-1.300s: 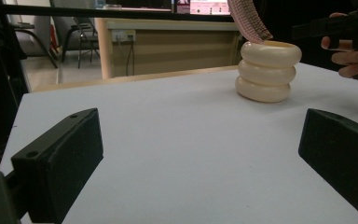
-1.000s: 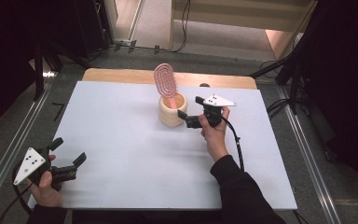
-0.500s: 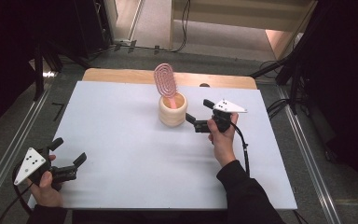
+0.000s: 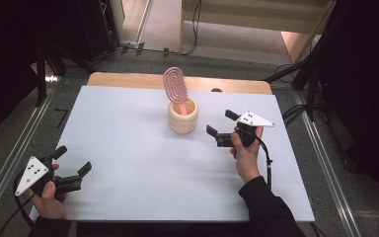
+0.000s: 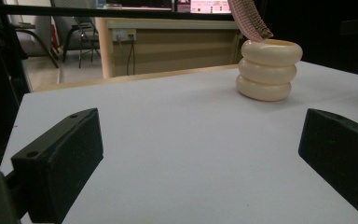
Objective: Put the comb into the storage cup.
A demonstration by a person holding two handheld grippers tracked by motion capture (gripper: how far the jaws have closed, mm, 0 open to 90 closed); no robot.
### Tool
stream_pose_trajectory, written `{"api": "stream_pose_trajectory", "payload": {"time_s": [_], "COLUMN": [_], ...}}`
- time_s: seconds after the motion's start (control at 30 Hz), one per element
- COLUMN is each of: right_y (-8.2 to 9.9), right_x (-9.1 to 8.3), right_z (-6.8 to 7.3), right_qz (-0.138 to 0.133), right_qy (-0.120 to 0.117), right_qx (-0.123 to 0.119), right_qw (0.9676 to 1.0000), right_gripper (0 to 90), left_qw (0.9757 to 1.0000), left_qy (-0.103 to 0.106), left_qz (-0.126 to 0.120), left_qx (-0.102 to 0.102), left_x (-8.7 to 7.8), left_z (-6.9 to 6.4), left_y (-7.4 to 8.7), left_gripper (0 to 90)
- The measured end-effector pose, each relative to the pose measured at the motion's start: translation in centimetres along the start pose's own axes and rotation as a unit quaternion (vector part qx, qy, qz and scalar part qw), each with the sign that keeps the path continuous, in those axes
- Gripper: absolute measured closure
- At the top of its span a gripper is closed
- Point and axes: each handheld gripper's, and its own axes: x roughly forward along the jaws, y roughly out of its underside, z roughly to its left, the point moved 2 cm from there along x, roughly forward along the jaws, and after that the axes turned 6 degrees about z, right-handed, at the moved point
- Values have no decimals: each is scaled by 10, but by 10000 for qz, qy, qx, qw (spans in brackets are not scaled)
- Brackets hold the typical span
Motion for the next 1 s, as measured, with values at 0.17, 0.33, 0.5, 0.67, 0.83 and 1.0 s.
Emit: {"api": "stream_pose_trajectory", "payload": {"time_s": [0.17,0.33,0.5,0.67,0.83,1.0], "right_y": [5,13,20,28,36,43], "right_x": [-14,-26,-41,-57,-71,-82], "right_z": [-5,-11,-14,-17,-20,-23], "right_qz": [-44,-46,-2,18,-10,-39], "right_qy": [76,168,238,344,459,522], "right_qx": [40,76,88,98,115,119], "right_qw": [10000,9998,9997,9994,9989,9986], "right_gripper": [0,0,0,0,0,0], "left_qw": [10000,10000,10000,10000,10000,10000], "left_qy": [-5,-11,-18,-20,-36,-39], "left_qz": [4,8,7,11,19,21], "left_qx": [7,3,1,0,7,2], "left_x": [0,0,0,1,1,1], "left_z": [0,0,-1,-1,-1,-1], "left_y": [0,0,0,0,0,0], "left_gripper": [3,3,3,3,3,3]}}
